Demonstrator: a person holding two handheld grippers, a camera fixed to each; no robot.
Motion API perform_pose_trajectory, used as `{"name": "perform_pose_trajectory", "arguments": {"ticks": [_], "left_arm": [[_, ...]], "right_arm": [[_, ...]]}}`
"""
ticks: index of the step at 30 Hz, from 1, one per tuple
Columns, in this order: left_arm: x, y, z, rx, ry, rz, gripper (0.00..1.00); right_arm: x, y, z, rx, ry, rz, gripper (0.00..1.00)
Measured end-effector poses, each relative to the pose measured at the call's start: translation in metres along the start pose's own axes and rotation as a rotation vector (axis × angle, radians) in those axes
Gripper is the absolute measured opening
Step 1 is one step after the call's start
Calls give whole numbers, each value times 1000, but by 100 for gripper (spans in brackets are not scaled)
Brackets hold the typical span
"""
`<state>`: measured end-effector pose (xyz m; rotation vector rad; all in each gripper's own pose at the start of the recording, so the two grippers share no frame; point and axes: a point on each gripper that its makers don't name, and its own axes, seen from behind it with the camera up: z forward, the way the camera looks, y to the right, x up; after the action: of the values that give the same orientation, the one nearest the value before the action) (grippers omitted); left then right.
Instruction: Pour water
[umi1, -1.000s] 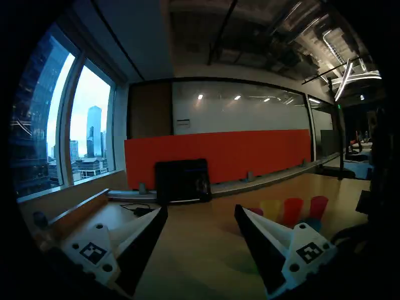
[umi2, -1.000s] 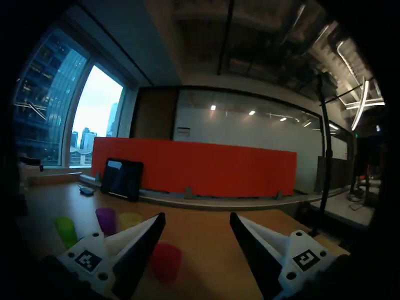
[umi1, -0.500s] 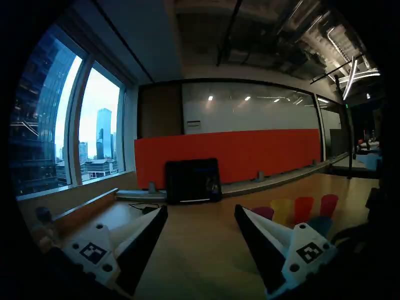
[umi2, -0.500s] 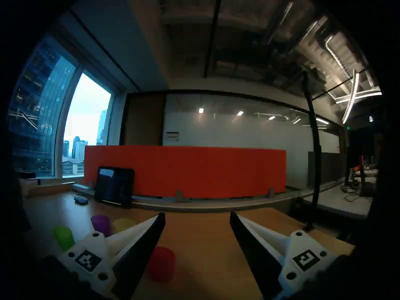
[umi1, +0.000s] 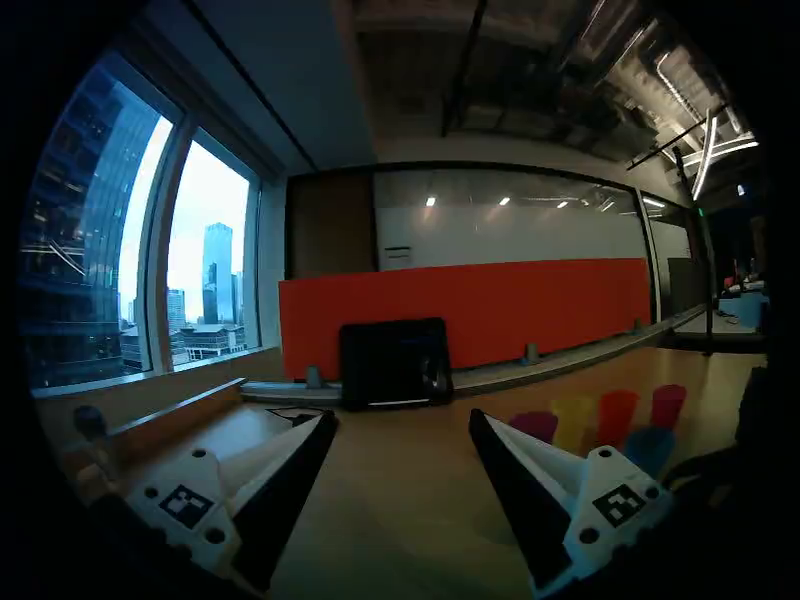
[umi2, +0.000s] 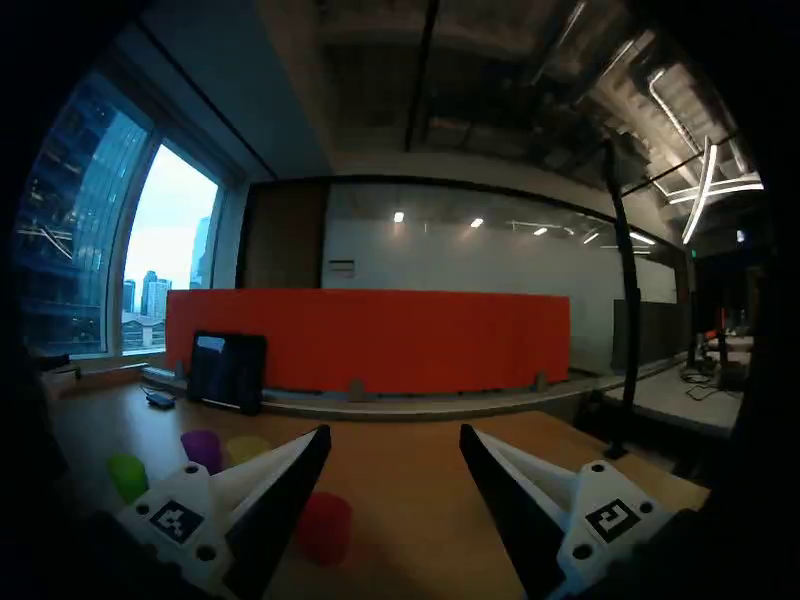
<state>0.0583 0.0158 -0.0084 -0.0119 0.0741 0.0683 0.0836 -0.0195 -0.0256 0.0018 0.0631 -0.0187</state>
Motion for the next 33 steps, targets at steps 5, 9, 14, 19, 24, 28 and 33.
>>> {"name": "perform_pose_trajectory", "arguments": {"ticks": [5, 9, 14, 19, 24, 28, 33], "left_arm": [[-11, 0, -1, 0, -11, -8, 100], [-20, 1, -2, 3, -21, -19, 100], [-31, -2, -2, 10, -31, -29, 100], [-40, -6, -2, 15, -41, -37, 100], [-47, -8, -1, 18, -50, -40, 100], [-52, -10, 0, 21, -60, -46, 100], [-56, -10, 1, 19, -66, -58, 100]], "right_arm": [[2, -1, 0, 0, 3, -2, 100], [1, -2, -1, 0, -4, -11, 100], [3, -5, -2, 2, -7, -15, 100], [4, -6, -3, 3, -5, -15, 100], [3, -8, -2, 4, -8, -22, 100], [4, -8, -2, 2, -9, -30, 100], [6, -7, -3, 0, -7, -30, 100]]}}
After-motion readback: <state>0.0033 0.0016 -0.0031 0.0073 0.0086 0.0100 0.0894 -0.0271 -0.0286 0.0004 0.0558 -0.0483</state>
